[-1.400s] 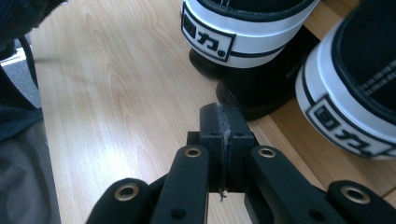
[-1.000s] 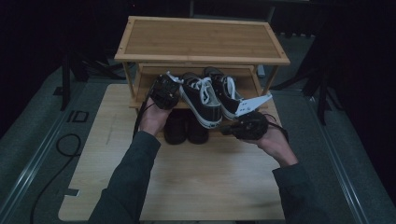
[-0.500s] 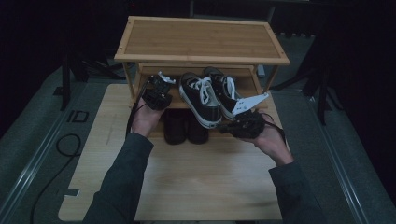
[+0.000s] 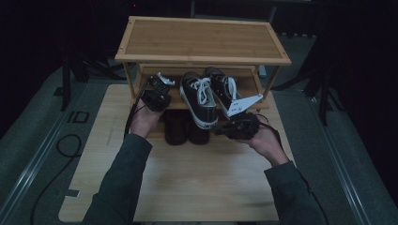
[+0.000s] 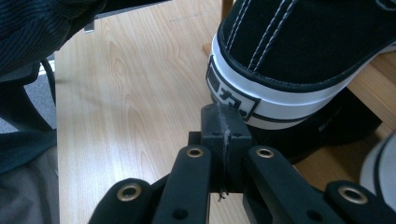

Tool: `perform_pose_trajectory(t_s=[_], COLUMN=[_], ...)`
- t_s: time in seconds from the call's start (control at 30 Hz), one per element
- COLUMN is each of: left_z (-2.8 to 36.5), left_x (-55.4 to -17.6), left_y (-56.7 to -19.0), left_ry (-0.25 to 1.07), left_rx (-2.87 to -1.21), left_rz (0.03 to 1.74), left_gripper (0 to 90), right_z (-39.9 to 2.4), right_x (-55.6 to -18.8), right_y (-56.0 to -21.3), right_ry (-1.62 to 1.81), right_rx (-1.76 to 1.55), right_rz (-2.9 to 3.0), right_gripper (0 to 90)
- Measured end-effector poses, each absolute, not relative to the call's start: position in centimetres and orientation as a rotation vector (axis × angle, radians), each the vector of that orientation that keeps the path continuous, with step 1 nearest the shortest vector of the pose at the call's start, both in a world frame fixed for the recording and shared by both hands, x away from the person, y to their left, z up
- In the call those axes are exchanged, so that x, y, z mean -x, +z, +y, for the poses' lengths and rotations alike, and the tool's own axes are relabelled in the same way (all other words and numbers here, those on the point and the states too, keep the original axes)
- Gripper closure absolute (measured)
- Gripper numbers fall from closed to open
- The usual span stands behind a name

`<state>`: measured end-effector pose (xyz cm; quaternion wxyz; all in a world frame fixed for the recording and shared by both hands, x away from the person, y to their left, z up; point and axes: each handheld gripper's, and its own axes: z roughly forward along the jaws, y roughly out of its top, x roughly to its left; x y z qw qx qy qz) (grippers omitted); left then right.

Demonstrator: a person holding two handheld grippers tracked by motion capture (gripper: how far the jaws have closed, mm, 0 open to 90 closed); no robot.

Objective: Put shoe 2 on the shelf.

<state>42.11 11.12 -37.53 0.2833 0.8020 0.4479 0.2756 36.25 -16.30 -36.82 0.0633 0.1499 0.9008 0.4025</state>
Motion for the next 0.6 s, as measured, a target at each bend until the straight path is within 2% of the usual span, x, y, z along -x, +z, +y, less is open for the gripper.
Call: perform_pose_trajectory(t_s=[0.6], left_z=[10.9], left_x=[-42.1], left_y=[-37.6], left_ry=[0.751], left_rx=[-2.153], left_rz=[1.197], left_gripper=[90.0], right_z=[-14.2], right_x=[-37.5], right_y=[-37.6], right_ry=[1.218], right_rx=[-0.498], right_rz=[2.663], right_gripper=[90.0])
